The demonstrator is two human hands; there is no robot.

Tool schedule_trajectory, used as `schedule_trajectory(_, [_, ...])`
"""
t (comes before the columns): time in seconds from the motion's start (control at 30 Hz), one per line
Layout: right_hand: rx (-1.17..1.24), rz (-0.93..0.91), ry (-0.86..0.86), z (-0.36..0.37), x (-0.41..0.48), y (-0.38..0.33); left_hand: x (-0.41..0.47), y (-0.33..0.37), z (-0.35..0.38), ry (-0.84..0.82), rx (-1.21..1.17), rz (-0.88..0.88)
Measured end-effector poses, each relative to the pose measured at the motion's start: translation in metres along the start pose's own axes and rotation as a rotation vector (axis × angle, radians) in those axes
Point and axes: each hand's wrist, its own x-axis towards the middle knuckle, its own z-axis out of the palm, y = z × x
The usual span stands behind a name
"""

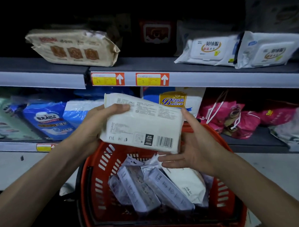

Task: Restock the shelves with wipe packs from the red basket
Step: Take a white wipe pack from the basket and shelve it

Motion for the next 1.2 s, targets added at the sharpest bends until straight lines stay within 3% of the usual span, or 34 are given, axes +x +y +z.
schedule_trajectory(0.17, [0.154,-0.01,0.021,-0.002,-0.006,-0.005,-0.005,-0.009,0.002,-0.139,0.17,0.13])
schedule_trajectory(0.3, [0.166,-0.2,0.088,-0.003,-0.012,-0.002,-0.005,-0.014,-0.001,-0.255,0.186,0.179])
schedule_trajectory(0.4, [0.161,-0.341,0.156,0.002,-0.011,0.002,-0.002,-0.014,-0.005,-0.305,0.008,0.126])
schedule_trajectory(0.47, [0.135,-0.385,0.19,0.004,-0.01,0.004,-0.003,-0.013,-0.002,-0.244,-0.043,0.106])
schedule_trajectory(0.57, [0.084,-0.474,0.225,0.007,-0.013,0.007,-0.003,-0.016,-0.001,-0.161,-0.108,-0.08])
schedule_trajectory(0.67, [0.001,-0.596,0.259,0.01,-0.016,0.008,-0.002,-0.019,-0.004,-0.06,-0.137,-0.257])
schedule_trajectory(0.77, [-0.112,-0.745,0.273,0.013,-0.02,0.008,-0.003,-0.018,-0.004,-0.07,-0.112,-0.336])
schedule_trajectory(0.87, [-0.249,-0.847,0.241,0.014,-0.025,0.011,-0.005,-0.017,-0.004,-0.067,-0.099,-0.325])
schedule_trajectory(1.2, [-0.777,-0.892,0.097,-0.004,-0.033,0.012,0.0,-0.025,-0.01,-0.12,-0.235,-0.12])
